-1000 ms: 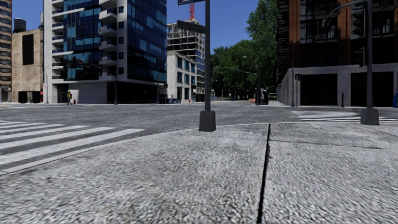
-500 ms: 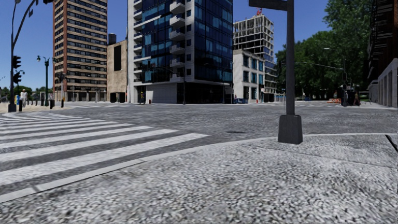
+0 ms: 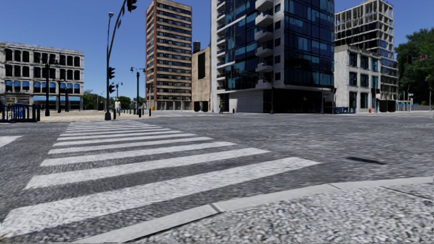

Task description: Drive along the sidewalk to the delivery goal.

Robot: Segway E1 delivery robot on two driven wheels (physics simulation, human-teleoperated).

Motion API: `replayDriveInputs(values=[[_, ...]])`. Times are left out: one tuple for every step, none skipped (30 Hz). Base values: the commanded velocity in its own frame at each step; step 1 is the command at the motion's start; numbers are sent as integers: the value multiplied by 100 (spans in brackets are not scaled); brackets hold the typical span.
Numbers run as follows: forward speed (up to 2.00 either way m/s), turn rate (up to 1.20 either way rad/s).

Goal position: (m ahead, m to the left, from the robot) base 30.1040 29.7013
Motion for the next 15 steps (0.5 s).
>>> replayDriveInputs(values=[[200,76],[200,77],[200,77],[200,77],[200,78],[200,80],[200,81],[200,81],[200,82],[200,82],[200,82],[200,82],[197,82],[190,82],[173,82]])
